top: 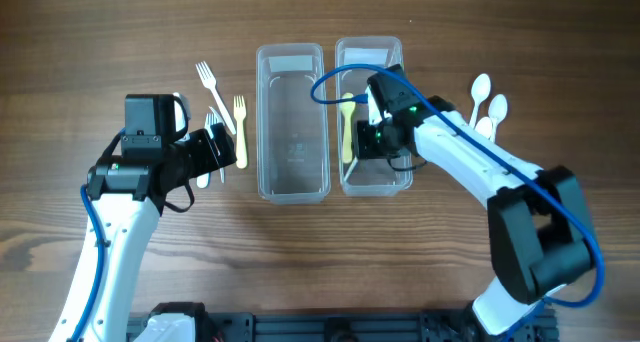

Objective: Pack container
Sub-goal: 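Place the white spoon into the right container and release, then grasp another white spoon with the right gripper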

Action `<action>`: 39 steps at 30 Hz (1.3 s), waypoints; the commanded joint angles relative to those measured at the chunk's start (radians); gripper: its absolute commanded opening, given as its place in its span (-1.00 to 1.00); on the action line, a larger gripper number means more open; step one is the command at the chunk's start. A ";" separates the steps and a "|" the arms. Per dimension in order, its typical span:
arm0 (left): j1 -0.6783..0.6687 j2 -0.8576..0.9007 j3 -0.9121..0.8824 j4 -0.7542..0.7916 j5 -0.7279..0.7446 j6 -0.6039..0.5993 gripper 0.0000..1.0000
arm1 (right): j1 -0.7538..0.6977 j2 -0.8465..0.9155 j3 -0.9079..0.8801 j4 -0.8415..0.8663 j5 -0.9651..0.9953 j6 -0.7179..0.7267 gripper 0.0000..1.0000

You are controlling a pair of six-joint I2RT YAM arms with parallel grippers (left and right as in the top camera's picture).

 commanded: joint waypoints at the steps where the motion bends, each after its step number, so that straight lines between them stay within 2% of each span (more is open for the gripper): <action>1: 0.006 0.002 0.014 0.002 -0.006 0.020 1.00 | -0.002 -0.068 0.016 -0.023 0.012 -0.024 -0.02; 4: 0.006 0.002 0.014 0.002 -0.006 0.020 1.00 | -0.010 -0.192 0.035 -0.026 0.074 -0.055 0.04; 7: 0.006 0.002 0.014 0.002 -0.006 0.020 0.99 | -0.051 -0.336 0.039 -0.016 0.182 -0.087 0.25; 10: 0.006 0.002 0.014 0.002 -0.006 0.020 1.00 | -0.138 -0.454 0.039 -0.022 0.252 -0.159 0.33; 13: 0.006 0.002 0.014 0.002 -0.006 0.020 1.00 | -0.261 -0.490 0.039 -0.086 0.287 -0.214 0.40; 16: 0.006 0.002 0.014 0.002 -0.006 0.020 1.00 | -0.385 -0.446 0.016 -0.165 0.310 -0.211 0.40; 20: 0.006 0.002 0.014 0.002 -0.006 0.020 1.00 | -0.510 -0.299 -0.027 -0.183 0.216 -0.178 0.36; 25: 0.006 0.002 0.014 0.002 -0.006 0.020 1.00 | -0.570 -0.087 -0.028 -0.206 0.201 -0.177 0.34; 29: 0.006 0.002 0.014 0.002 -0.006 0.020 1.00 | -0.571 -0.008 -0.028 -0.212 0.201 -0.177 0.32; 31: 0.006 0.002 0.014 0.002 -0.006 0.020 1.00 | -0.571 0.013 -0.028 -0.208 0.201 -0.177 0.20; 33: 0.006 0.002 0.014 0.002 -0.006 0.020 0.99 | -0.571 0.027 -0.028 -0.201 0.193 -0.178 -0.04; 36: 0.006 0.002 0.014 0.002 -0.006 0.020 0.99 | -0.571 0.032 -0.028 -0.190 0.193 -0.178 -0.10; 37: 0.006 0.002 0.014 0.002 -0.006 0.020 1.00 | -0.571 0.032 -0.028 -0.183 0.193 -0.177 -0.22; 39: 0.006 0.002 0.014 0.002 -0.006 0.020 0.99 | -0.571 0.032 -0.028 -0.177 0.193 -0.177 -0.21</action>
